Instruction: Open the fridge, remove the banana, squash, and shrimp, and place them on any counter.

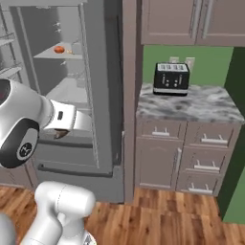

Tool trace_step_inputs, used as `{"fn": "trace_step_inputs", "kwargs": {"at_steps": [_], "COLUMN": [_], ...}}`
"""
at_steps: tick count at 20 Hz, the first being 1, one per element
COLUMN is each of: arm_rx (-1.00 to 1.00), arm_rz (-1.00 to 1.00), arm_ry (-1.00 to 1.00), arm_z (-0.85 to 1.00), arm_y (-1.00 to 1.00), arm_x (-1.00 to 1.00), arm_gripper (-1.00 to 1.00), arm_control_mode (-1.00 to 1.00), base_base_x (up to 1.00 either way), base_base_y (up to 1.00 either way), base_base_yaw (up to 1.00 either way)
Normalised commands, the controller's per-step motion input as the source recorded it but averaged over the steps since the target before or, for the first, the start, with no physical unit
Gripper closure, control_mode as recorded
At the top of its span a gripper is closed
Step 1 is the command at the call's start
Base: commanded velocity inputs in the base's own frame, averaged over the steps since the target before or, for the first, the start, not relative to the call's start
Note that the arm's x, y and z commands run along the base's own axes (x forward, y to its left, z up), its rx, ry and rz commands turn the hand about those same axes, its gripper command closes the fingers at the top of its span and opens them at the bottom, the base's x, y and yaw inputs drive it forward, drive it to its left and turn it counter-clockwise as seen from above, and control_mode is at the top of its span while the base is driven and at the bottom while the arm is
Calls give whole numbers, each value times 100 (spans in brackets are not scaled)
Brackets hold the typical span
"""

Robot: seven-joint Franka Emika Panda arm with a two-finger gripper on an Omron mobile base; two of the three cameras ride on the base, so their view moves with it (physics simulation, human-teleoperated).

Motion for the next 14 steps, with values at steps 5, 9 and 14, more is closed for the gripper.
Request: {"fn": "trace_step_inputs", "kwargs": {"at_steps": [5, 9, 14], "arm_rx": [0, 0, 0], "arm_rz": [0, 0, 0], "arm_ry": [0, 0, 0], "arm_z": [0, 0, 0], "arm_y": [0, 0, 0], "arm_x": [0, 0, 0], "arm_gripper": [100, 100, 100], "arm_control_mode": [100, 100, 100], "base_base_x": [13, 40, 89], "base_base_y": [-100, -98, -58], "base_base_yaw": [0, 0, 0]}}
